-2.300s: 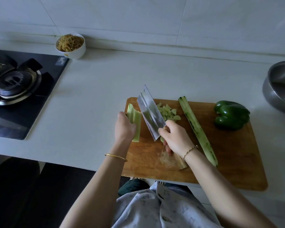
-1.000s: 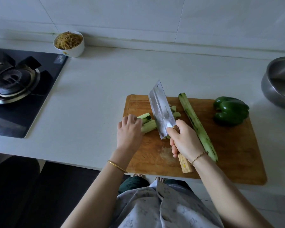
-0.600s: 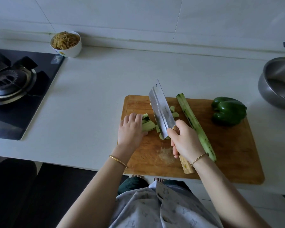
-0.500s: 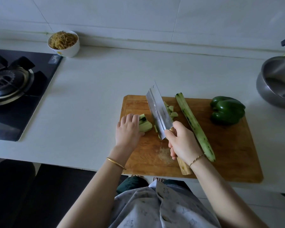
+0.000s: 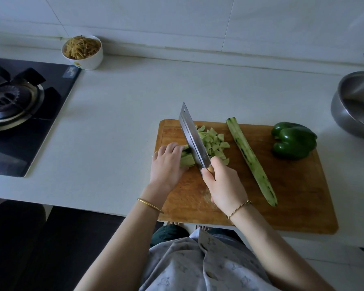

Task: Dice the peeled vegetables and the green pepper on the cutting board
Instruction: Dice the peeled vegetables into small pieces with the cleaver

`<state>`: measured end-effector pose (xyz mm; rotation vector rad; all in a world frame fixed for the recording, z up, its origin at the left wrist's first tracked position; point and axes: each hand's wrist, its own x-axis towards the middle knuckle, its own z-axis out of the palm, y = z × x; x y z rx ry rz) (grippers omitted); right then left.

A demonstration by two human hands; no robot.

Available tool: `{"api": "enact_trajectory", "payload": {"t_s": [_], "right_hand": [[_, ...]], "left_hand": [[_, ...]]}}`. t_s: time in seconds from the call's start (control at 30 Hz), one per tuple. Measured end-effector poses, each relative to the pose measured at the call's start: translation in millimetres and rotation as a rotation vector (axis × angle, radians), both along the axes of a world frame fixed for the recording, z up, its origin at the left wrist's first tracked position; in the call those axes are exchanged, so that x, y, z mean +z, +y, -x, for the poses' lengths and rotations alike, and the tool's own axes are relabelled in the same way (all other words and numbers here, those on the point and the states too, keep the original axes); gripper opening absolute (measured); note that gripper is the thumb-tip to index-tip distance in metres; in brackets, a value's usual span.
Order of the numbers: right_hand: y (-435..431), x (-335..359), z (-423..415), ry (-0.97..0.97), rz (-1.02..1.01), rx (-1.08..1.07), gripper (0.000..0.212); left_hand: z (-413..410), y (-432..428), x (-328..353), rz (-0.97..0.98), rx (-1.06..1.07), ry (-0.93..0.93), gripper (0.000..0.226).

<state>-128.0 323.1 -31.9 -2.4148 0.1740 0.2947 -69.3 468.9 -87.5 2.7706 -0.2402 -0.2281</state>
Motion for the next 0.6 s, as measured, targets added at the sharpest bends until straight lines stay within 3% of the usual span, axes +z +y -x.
{"api": "enact_trajectory", "payload": {"t_s": [0.6], "right_hand": [[-1.8, 5.3, -5.5, 0.033, 0.017, -0.025, 0.033]], "left_hand": [[-4.8, -5.5, 1.8, 0.017, 0.015, -0.013, 0.054]]}}
